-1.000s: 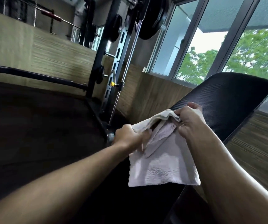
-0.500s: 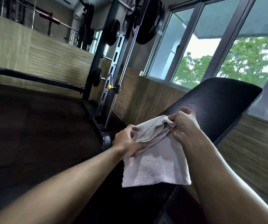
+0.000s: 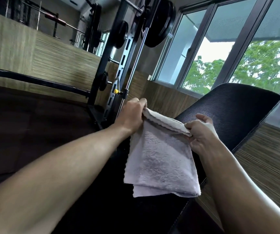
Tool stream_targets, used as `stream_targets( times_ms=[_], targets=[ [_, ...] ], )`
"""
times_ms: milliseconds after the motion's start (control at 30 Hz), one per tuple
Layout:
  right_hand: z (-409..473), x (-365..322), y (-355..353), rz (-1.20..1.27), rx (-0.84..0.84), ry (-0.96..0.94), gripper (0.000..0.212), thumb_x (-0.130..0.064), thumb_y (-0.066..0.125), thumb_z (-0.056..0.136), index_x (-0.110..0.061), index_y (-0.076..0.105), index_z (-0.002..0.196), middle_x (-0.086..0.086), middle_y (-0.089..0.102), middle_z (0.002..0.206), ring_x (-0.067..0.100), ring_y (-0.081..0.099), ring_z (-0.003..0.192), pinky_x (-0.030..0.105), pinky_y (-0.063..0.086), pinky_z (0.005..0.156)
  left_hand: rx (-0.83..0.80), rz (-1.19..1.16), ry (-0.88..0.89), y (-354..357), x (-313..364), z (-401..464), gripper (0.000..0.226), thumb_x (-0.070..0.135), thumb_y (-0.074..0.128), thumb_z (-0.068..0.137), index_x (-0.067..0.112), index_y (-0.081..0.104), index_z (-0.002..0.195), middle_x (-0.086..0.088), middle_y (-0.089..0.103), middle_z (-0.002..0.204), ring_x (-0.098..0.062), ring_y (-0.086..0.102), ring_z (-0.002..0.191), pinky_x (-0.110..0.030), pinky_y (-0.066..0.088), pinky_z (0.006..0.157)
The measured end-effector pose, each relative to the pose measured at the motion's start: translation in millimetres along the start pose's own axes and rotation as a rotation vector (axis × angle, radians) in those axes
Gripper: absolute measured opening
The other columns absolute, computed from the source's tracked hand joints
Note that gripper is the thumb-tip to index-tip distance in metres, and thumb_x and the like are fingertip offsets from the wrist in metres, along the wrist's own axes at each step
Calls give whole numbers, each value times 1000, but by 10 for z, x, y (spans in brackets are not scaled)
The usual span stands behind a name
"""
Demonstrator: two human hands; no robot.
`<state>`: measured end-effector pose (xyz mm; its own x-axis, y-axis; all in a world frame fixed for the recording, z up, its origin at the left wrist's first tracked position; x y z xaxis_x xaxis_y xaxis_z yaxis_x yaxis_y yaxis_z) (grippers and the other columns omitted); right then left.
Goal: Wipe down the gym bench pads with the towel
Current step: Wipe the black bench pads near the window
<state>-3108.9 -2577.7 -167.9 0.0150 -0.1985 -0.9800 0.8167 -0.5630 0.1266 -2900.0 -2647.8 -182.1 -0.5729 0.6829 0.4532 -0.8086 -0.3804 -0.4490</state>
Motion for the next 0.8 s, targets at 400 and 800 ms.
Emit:
stream_targets(
  times_ms=[400, 800],
  targets=[
    [-372, 47, -230, -295, -137, -49, 46, 15, 58, 86, -13, 55, 122, 15, 60, 86, 21, 57, 61, 31, 49, 51, -125, -184, 65, 279, -220, -949, 28, -2, 63, 74, 16, 57, 94, 0, 52, 94, -21, 56, 80, -42, 52, 72],
    [-1036, 237, -516, -1173, -220, -365, 62, -5, 63, 79, -46, 44, 122, -2, 50, 121, 14, 57, 93, 27, 48, 69, -389, -135, 327, 284, -41, -1808, 26, 30, 53, 79, 23, 54, 104, 8, 54, 101, -16, 60, 70, -32, 53, 62]
  ],
)
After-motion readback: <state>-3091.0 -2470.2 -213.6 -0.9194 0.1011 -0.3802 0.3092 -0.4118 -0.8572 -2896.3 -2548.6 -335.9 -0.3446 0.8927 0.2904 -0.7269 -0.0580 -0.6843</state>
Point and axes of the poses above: each hand's wrist, its own z-axis towards the middle knuckle, its own y-axis out of the palm, x = y × z, the point moved 5 cm from there along z, towards the middle knuckle
